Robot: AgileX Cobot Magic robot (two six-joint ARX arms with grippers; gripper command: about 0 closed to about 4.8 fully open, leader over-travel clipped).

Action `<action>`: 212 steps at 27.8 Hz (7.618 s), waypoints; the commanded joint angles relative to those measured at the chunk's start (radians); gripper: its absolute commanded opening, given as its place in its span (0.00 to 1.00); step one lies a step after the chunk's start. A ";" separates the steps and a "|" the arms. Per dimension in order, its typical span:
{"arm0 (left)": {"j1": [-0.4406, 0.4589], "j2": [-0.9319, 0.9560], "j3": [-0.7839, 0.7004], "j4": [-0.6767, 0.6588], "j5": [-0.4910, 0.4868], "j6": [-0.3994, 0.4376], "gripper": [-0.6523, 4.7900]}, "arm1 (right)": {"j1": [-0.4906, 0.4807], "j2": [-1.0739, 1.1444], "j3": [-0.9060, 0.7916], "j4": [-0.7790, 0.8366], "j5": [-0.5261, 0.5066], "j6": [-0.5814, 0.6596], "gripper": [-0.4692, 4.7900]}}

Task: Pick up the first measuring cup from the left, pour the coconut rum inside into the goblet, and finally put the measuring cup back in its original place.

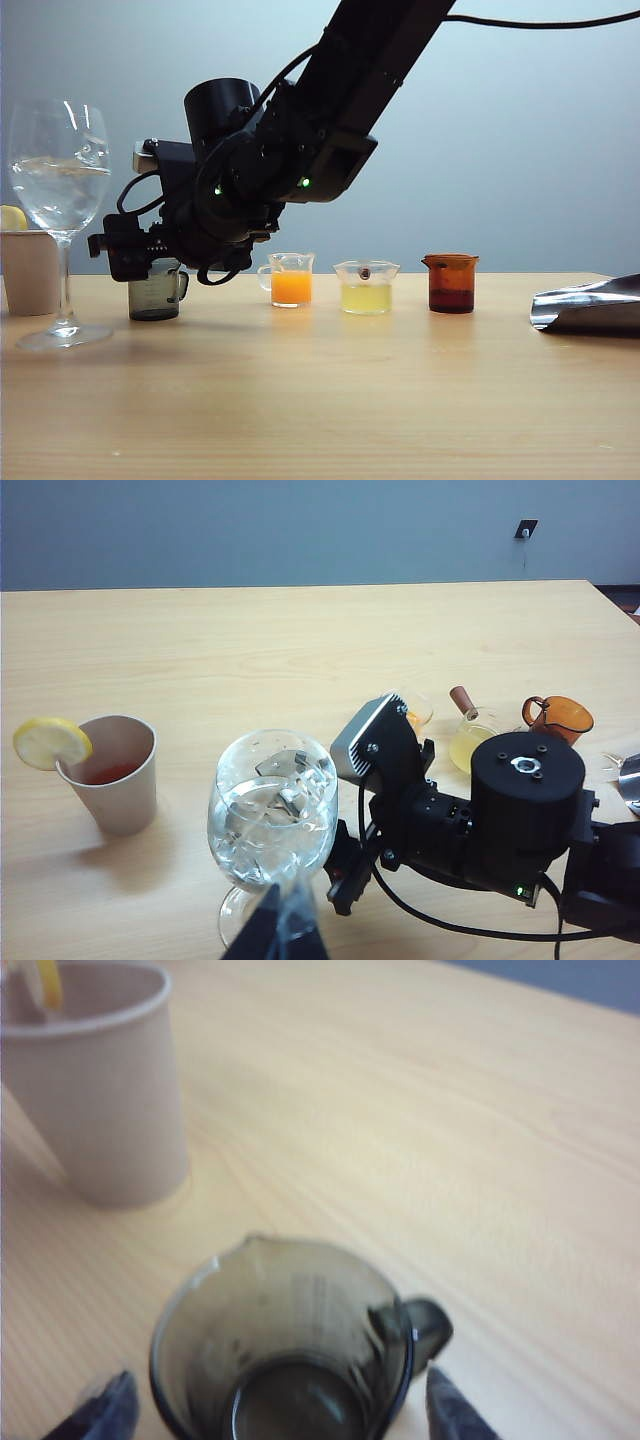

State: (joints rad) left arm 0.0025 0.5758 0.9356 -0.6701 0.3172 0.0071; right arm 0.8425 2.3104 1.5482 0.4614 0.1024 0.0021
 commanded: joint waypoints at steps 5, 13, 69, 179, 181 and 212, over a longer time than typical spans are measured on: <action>0.000 -0.002 0.005 0.013 0.001 0.001 0.11 | -0.002 -0.063 -0.001 -0.179 0.002 -0.003 0.76; 0.000 -0.002 0.005 0.013 0.000 0.001 0.11 | -0.004 -0.134 -0.001 -0.310 0.002 -0.003 0.72; 0.000 -0.473 -0.286 0.051 -0.122 -0.071 0.11 | -0.044 -1.310 -0.469 -0.850 -0.092 -0.194 0.09; -0.057 -0.574 -0.927 0.754 -0.323 -0.060 0.12 | -0.700 -2.218 -1.435 -0.451 -0.110 -0.194 0.09; -0.057 -0.574 -0.927 0.754 -0.323 -0.060 0.12 | -0.735 -2.239 -1.460 -0.439 -0.132 -0.194 0.09; -0.057 -0.574 -0.927 0.754 -0.323 -0.060 0.12 | -0.778 -2.309 -1.547 -0.381 0.056 -0.002 0.09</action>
State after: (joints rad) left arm -0.0563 0.0017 0.0067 0.0742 -0.0101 -0.0566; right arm 0.0658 0.0010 0.0048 0.0662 0.1555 -0.0074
